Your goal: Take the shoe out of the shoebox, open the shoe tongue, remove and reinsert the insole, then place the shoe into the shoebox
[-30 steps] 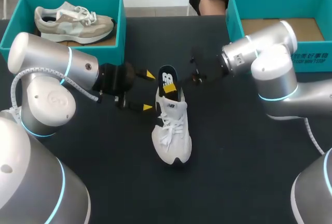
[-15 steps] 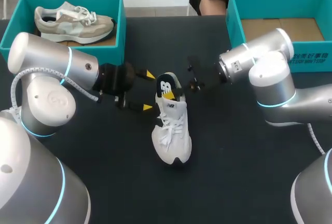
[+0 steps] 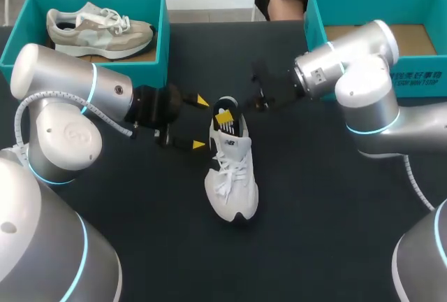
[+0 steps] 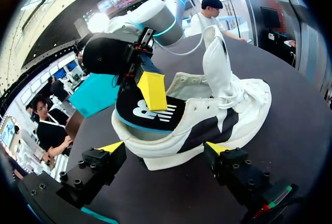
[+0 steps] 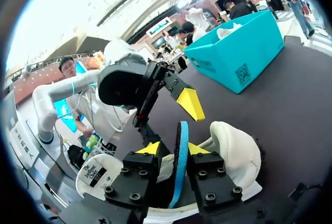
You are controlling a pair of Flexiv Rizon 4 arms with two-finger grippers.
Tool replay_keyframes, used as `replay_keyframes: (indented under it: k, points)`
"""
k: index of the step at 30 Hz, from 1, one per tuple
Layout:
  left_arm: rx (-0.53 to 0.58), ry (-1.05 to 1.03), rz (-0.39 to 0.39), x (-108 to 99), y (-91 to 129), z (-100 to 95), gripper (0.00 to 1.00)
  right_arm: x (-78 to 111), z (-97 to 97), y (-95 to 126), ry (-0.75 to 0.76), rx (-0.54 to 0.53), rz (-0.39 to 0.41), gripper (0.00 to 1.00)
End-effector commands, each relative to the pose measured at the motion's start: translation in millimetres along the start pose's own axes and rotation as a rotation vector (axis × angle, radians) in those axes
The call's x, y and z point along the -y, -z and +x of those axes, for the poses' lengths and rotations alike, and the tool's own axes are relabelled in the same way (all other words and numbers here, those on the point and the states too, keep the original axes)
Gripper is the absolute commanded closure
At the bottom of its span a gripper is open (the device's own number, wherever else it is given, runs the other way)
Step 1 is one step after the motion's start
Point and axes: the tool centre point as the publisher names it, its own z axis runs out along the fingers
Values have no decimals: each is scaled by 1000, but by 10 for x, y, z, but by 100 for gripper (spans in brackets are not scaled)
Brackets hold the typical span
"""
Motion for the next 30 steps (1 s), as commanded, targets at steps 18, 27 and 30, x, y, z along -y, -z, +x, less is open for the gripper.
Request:
replay_keyframes:
  k: [18, 27, 30]
  points:
    - [-1, 0, -4, 5, -13, -2, 0, 189, -34, -108, -69, -33, 4, 74]
    - [-1, 0, -4, 5, -13, -2, 0, -70, 48, -16, 2, 8, 16, 64]
    - [-1, 0, -4, 5, -13, -2, 0, -157, 46, -19, 29, 9, 17, 63]
